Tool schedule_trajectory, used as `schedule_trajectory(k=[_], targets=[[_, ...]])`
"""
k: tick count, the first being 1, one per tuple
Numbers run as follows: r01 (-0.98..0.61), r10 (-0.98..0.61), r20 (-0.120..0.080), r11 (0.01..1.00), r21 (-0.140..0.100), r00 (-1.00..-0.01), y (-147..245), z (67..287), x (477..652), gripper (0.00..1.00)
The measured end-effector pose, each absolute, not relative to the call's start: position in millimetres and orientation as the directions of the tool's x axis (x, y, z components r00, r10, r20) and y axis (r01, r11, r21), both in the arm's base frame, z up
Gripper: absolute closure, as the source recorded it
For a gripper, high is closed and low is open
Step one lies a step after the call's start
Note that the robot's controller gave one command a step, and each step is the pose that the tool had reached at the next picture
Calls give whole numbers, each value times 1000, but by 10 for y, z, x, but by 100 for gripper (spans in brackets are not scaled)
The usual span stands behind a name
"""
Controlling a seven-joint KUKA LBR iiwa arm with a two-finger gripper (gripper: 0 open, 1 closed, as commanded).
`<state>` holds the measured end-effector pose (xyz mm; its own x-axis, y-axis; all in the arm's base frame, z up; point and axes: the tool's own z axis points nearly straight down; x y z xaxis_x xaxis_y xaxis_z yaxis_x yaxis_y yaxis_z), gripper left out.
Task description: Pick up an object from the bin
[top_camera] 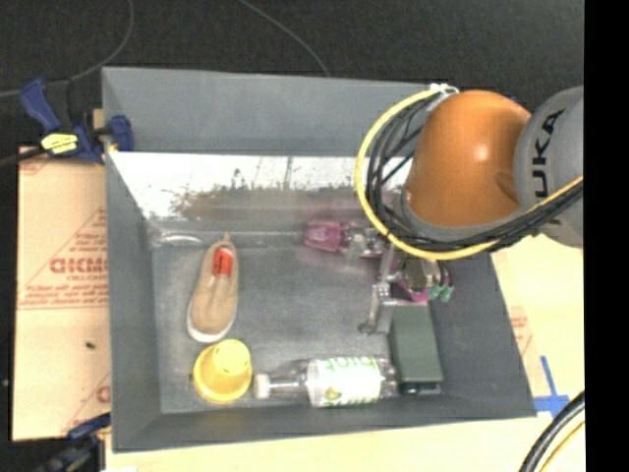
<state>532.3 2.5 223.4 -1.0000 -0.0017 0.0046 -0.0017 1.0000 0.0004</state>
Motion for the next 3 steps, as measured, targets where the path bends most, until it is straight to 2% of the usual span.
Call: schedule_trajectory(k=[1,2,3], targets=[[-2,-2,-4,1000,0,-1000,25,2278,5339,0],[-66,-66,-3,998,0,-998,166,1514,5007,0],[-17,-17,-5,1000,2,-1000,-15,1180,4862,0]])
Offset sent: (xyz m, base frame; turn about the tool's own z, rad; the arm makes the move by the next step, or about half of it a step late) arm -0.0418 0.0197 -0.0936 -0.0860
